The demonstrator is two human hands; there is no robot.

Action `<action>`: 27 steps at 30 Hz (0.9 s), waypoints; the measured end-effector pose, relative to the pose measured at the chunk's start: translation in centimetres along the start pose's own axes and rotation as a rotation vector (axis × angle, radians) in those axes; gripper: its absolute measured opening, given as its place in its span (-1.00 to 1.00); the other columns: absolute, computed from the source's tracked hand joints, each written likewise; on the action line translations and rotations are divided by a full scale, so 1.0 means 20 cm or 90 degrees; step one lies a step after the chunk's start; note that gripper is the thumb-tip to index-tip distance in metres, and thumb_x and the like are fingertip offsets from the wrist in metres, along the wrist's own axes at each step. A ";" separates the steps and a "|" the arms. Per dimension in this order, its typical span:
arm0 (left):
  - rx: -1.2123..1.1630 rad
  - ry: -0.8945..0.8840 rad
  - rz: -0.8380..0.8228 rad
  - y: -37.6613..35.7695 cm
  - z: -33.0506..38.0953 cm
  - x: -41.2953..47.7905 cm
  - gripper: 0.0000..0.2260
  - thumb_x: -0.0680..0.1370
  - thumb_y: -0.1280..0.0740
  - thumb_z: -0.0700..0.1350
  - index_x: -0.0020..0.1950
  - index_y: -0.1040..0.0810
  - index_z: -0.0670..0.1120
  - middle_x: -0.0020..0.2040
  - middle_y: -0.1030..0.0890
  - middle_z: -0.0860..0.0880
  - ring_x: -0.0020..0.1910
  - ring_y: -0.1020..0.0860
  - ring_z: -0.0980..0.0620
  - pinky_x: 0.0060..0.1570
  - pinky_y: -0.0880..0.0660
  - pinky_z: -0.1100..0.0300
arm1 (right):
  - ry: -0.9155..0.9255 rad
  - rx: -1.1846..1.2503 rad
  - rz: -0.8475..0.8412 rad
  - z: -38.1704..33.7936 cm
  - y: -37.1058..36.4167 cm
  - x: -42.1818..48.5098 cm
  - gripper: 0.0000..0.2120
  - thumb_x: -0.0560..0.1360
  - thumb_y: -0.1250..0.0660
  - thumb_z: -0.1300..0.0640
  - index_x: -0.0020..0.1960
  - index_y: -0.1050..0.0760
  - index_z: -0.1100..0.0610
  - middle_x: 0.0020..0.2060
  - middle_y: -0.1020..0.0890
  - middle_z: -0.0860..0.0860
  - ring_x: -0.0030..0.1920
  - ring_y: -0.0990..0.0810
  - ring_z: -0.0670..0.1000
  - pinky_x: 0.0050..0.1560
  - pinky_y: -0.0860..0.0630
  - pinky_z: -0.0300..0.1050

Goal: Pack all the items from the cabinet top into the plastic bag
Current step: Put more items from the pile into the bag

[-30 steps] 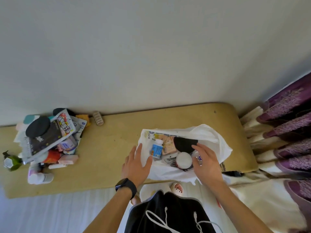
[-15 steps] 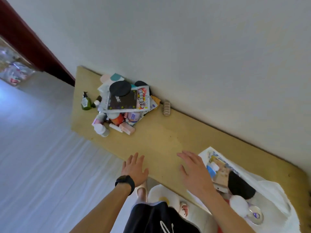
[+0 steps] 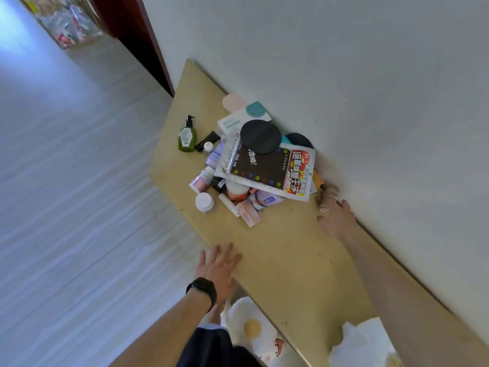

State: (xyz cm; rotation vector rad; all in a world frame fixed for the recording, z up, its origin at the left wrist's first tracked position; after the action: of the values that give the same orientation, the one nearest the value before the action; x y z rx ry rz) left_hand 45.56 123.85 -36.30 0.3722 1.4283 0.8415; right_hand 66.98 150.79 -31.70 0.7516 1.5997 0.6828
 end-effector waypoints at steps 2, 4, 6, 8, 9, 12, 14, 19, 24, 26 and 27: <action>-0.013 -0.018 0.016 0.03 -0.01 0.01 -0.39 0.62 -0.11 0.16 0.59 0.13 0.19 0.61 0.19 0.02 0.58 0.06 -0.15 0.51 0.05 -0.19 | -0.020 0.010 -0.014 0.00 -0.01 0.12 -0.30 0.43 -0.25 0.06 0.52 -0.09 -0.01 0.49 -0.24 0.25 0.47 -0.20 0.30 0.40 -0.26 0.13; -0.068 -0.024 0.057 0.11 -0.01 0.02 -0.38 0.61 -0.16 0.13 0.59 0.09 0.14 0.61 0.16 -0.03 0.53 -0.14 -0.15 0.46 -0.19 -0.09 | -0.026 0.016 0.000 -0.01 -0.05 0.13 -0.35 0.46 -0.31 0.09 0.52 -0.20 0.02 0.45 -0.33 0.20 0.44 -0.28 0.26 0.39 -0.32 0.09; -0.096 -0.040 0.098 0.21 -0.02 0.07 -0.35 0.59 -0.20 0.07 0.58 0.08 0.13 0.60 0.20 -0.06 0.41 -0.31 -0.15 0.28 -0.41 -0.01 | -0.051 0.077 0.027 -0.01 -0.13 0.08 -0.42 0.49 -0.31 0.10 0.48 -0.27 0.00 0.37 -0.42 0.18 0.37 -0.36 0.24 0.31 -0.38 0.05; -0.112 -0.046 0.148 0.30 -0.01 0.10 -0.33 0.57 -0.24 0.01 0.57 0.08 0.15 0.60 0.23 -0.08 0.28 -0.39 -0.15 0.13 -0.49 0.01 | -0.048 0.106 0.049 -0.02 -0.23 -0.04 -0.53 0.48 -0.27 0.09 0.38 -0.33 -0.03 0.24 -0.48 0.21 0.23 -0.44 0.26 0.17 -0.43 0.03; -0.110 -0.050 0.163 0.34 0.01 0.14 -0.33 0.56 -0.25 -0.01 0.57 0.06 0.16 0.60 0.23 -0.10 0.24 -0.42 -0.15 0.09 -0.51 0.02 | -0.059 0.120 0.053 -0.02 -0.29 -0.10 -0.59 0.48 -0.27 0.08 0.32 -0.35 -0.01 0.16 -0.50 0.22 0.16 -0.47 0.27 0.13 -0.45 0.03; -0.098 -0.034 0.182 0.43 0.05 0.25 -0.38 0.54 -0.26 -0.01 0.53 -0.04 0.16 0.58 0.09 -0.12 0.22 -0.45 -0.18 0.07 -0.52 -0.01 | -0.097 0.148 0.064 0.02 -0.49 -0.36 -0.67 0.51 -0.31 0.00 0.22 -0.38 0.07 0.01 -0.48 0.21 0.04 -0.52 0.28 0.07 -0.47 0.03; -0.086 -0.005 0.183 0.46 0.07 0.30 -0.47 0.55 -0.24 0.02 0.49 -0.14 0.08 0.55 -0.04 -0.12 0.22 -0.47 -0.20 0.06 -0.50 -0.02 | -0.127 0.178 0.057 0.06 -0.64 -0.52 -0.63 0.52 -0.28 -0.11 0.23 -0.34 0.06 -0.04 -0.50 0.18 -0.03 -0.52 0.24 -0.05 -0.46 0.00; -0.053 0.036 0.177 0.42 0.12 0.33 -0.61 0.57 -0.22 0.09 0.35 -0.31 -0.04 0.30 -0.35 -0.11 0.19 -0.47 -0.15 0.05 -0.48 -0.01 | -0.190 0.205 0.046 0.16 -0.88 -0.75 -0.70 0.54 -0.19 -0.17 0.16 -0.33 -0.01 -0.02 -0.54 0.11 -0.07 -0.49 0.17 -0.10 -0.52 0.01; 0.001 0.051 0.116 0.27 0.21 0.27 -0.63 0.56 -0.21 0.09 0.31 -0.33 -0.02 0.25 -0.41 -0.09 0.15 -0.44 -0.15 0.04 -0.43 0.00 | -0.205 0.153 0.006 0.15 -0.85 -0.82 -0.65 0.56 -0.19 -0.09 0.30 -0.29 0.00 0.12 -0.45 0.10 0.07 -0.51 0.18 -0.09 -0.45 -0.03; 0.042 0.044 0.133 0.25 0.26 0.24 -0.64 0.56 -0.21 0.07 0.31 -0.33 -0.03 0.23 -0.43 -0.10 0.14 -0.43 -0.15 0.03 -0.43 0.00 | -0.198 0.217 -0.019 0.16 -0.82 -0.85 -0.62 0.51 -0.23 -0.07 0.30 -0.32 -0.03 0.10 -0.48 0.08 0.05 -0.53 0.16 -0.06 -0.47 -0.04; 0.059 0.038 0.154 0.25 0.29 0.22 -0.63 0.55 -0.22 0.06 0.31 -0.33 -0.04 0.23 -0.43 -0.11 0.15 -0.43 -0.15 0.02 -0.43 -0.01 | -0.190 0.285 -0.029 0.17 -0.80 -0.87 -0.63 0.47 -0.25 -0.07 0.26 -0.37 -0.04 0.06 -0.52 0.05 0.01 -0.55 0.13 -0.07 -0.48 -0.05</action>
State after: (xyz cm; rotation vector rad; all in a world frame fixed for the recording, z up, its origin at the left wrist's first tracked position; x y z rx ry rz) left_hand 49.27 131.73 -35.21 0.6028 1.4996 0.9896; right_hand 70.65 127.28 -33.93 1.0823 1.4995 0.1621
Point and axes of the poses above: each hand's wrist, its own x-axis towards the middle knuckle, its own y-axis out of the back of the hand, z = x × y, the point moved 3 cm from there along x, towards the middle knuckle
